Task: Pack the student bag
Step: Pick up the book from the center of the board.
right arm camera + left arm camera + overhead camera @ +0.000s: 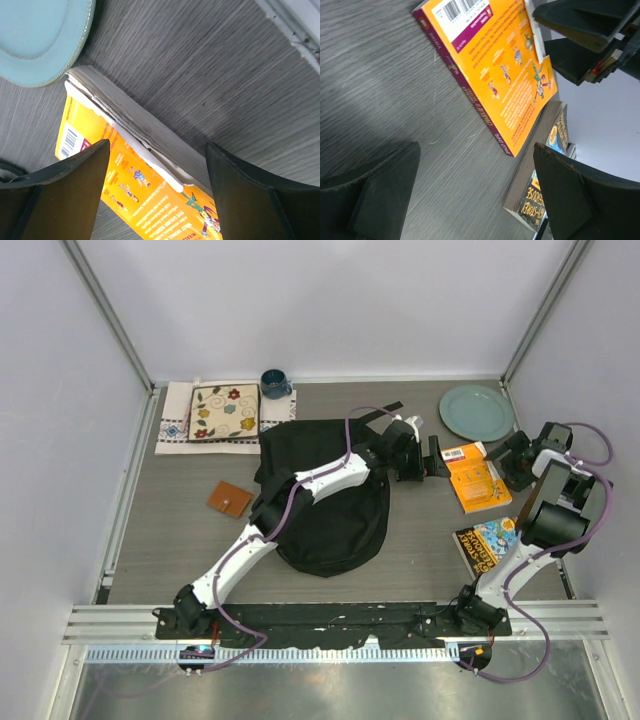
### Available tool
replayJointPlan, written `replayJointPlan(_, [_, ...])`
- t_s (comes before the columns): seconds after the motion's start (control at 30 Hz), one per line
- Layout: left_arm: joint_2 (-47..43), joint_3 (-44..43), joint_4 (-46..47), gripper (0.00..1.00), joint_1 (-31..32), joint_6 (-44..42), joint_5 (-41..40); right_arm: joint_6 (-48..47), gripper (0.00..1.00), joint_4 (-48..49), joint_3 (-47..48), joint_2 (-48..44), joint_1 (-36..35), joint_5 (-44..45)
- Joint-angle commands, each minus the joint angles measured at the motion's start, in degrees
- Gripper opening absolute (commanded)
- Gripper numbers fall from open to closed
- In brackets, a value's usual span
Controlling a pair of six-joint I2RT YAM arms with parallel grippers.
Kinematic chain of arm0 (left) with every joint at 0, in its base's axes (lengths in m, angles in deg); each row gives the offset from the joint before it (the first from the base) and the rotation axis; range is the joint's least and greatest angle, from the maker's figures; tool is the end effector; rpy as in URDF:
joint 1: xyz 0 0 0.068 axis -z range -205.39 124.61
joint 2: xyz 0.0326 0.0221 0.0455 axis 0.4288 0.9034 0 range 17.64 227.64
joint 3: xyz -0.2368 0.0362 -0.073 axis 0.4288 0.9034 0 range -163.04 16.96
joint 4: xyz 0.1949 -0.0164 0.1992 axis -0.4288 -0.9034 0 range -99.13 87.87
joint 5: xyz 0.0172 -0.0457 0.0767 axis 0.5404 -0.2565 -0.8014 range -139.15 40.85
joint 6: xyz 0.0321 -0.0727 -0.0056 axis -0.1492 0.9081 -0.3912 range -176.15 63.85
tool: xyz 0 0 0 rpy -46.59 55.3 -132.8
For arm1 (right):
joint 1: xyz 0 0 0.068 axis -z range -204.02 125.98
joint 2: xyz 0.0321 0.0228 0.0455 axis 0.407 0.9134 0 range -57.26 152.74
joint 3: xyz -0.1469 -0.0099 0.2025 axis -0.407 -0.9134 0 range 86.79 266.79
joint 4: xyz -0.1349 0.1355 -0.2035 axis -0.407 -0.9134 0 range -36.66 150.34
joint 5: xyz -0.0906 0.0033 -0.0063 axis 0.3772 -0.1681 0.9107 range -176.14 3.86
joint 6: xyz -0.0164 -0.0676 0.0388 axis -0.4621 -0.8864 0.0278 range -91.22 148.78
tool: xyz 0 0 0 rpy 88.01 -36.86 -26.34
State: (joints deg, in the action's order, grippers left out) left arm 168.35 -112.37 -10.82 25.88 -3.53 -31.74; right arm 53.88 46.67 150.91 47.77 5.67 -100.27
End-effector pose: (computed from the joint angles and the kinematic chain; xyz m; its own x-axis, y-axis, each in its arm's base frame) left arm 0.3707 -0.4952 0.1211 -0.9105 -0.0766 -0.4063 0.3012 0.5503 -0.7788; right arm 0.3581 -0.1848 0.1040 -0.4895 0.7526 -0.4404 0.6239 0.6552 0.4260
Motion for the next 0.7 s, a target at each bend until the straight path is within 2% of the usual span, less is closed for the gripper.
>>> replayJointPlan(0.0, [1.2,-2.7,3.9,1.00,0.2,2.2,2.0,-0.8,0.81,-0.8,-2.4,-0.3,-1.4,-4.9])
replayJointPlan(0.3, [3.9,-2.8,3.8,1.00,0.3,4.9,3.8,-1.2,0.76,-2.8,-7.1,-3.7,-8.3,-4.0])
replayJointPlan(0.4, [4.5,-2.5,2.2,0.97,0.3,5.5,3.8,-0.2,0.72,-2.0,-8.2,-4.5,-8.5,-4.2])
replayJointPlan(0.43, [4.6,-2.5,1.8,0.93,0.3,5.6,3.6,-0.1,0.72,-1.5,-8.5,-4.7,-8.5,-4.8])
replayJointPlan(0.5, [4.8,-2.1,2.1,0.89,0.3,6.7,3.8,0.0,0.68,-1.0,-9.0,-4.8,-8.9,-6.3])
replayJointPlan(0.53, [4.9,-1.9,2.3,0.83,0.3,7.1,4.1,0.2,0.65,-0.8,-9.1,-4.8,-9.2,-6.8])
replayJointPlan(0.63, [4.7,-0.7,3.5,0.75,0.3,8.4,4.5,0.3,0.45,-0.1,-9.5,-4.7,-9.6,-11.3])
replayJointPlan(0.67, [4.6,-0.7,3.6,0.75,0.3,8.4,4.6,0.3,0.44,0.2,-9.5,-5.3,-9.7,-12.2])
